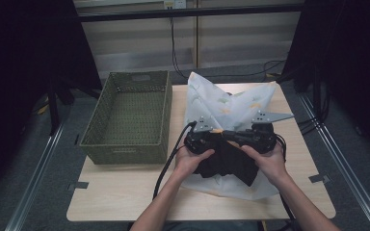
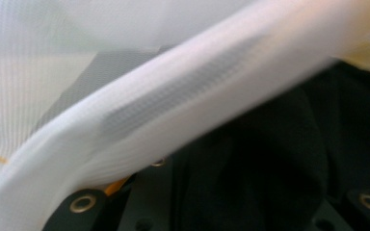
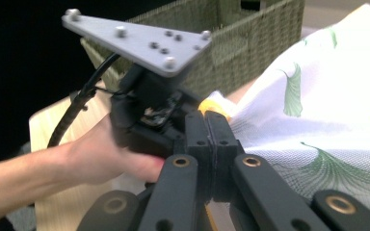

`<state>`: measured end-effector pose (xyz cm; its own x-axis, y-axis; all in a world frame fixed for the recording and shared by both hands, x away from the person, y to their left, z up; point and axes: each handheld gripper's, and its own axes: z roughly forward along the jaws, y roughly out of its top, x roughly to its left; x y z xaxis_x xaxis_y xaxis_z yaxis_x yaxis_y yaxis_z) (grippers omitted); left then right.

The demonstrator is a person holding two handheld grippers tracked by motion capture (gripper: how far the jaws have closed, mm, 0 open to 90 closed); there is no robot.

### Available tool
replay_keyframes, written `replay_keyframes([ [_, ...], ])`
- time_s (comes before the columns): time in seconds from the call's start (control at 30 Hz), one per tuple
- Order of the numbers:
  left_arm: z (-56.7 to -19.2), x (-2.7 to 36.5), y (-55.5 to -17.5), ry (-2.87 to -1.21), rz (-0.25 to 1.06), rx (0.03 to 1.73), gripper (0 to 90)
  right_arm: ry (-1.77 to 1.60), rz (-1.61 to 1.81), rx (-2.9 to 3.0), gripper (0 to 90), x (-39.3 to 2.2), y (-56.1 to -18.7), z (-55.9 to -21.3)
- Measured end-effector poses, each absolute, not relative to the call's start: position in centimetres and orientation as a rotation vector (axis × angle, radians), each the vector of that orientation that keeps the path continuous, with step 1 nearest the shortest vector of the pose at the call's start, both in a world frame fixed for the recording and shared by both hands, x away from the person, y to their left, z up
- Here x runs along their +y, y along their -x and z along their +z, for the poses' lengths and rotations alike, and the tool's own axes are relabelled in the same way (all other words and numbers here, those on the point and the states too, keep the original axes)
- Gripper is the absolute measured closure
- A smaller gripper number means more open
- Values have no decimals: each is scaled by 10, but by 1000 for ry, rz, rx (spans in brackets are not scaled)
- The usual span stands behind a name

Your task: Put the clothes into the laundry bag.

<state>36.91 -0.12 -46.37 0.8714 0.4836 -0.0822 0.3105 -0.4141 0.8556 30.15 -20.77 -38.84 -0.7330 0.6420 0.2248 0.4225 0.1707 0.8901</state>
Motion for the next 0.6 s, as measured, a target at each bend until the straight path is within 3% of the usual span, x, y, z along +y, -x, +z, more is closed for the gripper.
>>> replay_keyframes([
  [0.23, -477, 1, -369, -2056, 202, 574, 693, -1077, 1523, 2301, 900, -214, -294, -416],
  [0.37, -474, 3, -364, -2077, 195, 552, 547, -1107, 1498, 2313, 900, -216, -296, -427],
  [0.53, -469, 18, -352, -2055, 143, 533, 237, -1084, 1494, 2303, 900, -218, -295, -427],
  [0.6, -467, 22, -348, -2068, 148, 528, 190, -1099, 1488, 2299, 900, -220, -296, -429],
])
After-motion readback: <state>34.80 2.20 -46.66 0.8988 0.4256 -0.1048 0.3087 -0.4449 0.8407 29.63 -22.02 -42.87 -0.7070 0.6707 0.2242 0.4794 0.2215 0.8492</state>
